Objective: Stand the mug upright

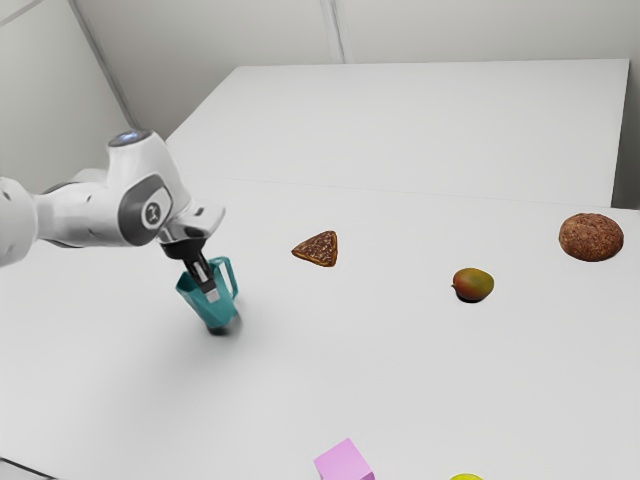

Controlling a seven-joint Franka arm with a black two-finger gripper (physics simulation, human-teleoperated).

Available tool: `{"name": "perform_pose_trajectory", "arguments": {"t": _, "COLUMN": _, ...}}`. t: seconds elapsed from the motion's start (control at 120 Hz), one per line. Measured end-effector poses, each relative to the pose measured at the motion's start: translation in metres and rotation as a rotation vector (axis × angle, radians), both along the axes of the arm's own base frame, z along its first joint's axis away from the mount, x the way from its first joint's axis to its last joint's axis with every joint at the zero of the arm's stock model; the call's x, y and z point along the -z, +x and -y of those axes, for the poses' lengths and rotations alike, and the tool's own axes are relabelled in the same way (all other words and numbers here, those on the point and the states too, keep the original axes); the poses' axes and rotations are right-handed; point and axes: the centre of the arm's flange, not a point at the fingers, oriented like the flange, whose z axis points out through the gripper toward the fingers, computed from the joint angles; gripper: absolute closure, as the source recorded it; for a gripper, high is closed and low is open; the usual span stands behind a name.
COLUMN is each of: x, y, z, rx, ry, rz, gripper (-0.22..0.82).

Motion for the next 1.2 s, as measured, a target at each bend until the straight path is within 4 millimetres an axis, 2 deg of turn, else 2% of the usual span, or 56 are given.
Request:
{"name": "perform_pose_trajectory", "arguments": {"t": 0.242, "x": 0.008, "y": 0.0, "z": 0.02, "rx": -0.046, "ry": 0.071, "rz": 0.063, "gripper": 0.79}}
{"name": "perform_pose_trajectory", "arguments": {"t": 0.467, "x": 0.015, "y": 0.0, "z": 0.019, "rx": -0.126, "ry": 0.081, "rz": 0.079, "gripper": 0.78}}
{"name": "perform_pose_trajectory", "arguments": {"t": 0.6, "x": 0.016, "y": 0.001, "z": 0.018, "rx": -0.168, "ry": 0.078, "rz": 0.083, "gripper": 0.66}}
{"name": "perform_pose_trajectory", "arguments": {"t": 0.758, "x": 0.018, "y": 0.001, "z": 0.023, "rx": -0.189, "ry": 0.081, "rz": 0.082, "gripper": 0.46}}
{"name": "perform_pose_trajectory", "arguments": {"t": 0.95, "x": 0.008, "y": 0.001, "z": 0.032, "rx": -0.202, "ry": 0.092, "rz": 0.099, "gripper": 0.26}}
{"name": "perform_pose_trajectory", "arguments": {"t": 1.1, "x": -0.016, "y": 0.005, "z": 0.036, "rx": -0.221, "ry": 0.109, "rz": 0.102, "gripper": 0.14}}
{"name": "perform_pose_trajectory", "arguments": {"t": 1.2, "x": -0.051, "y": 0.02, "z": 0.041, "rx": -0.249, "ry": 0.111, "rz": 0.1, "gripper": 0.09}}
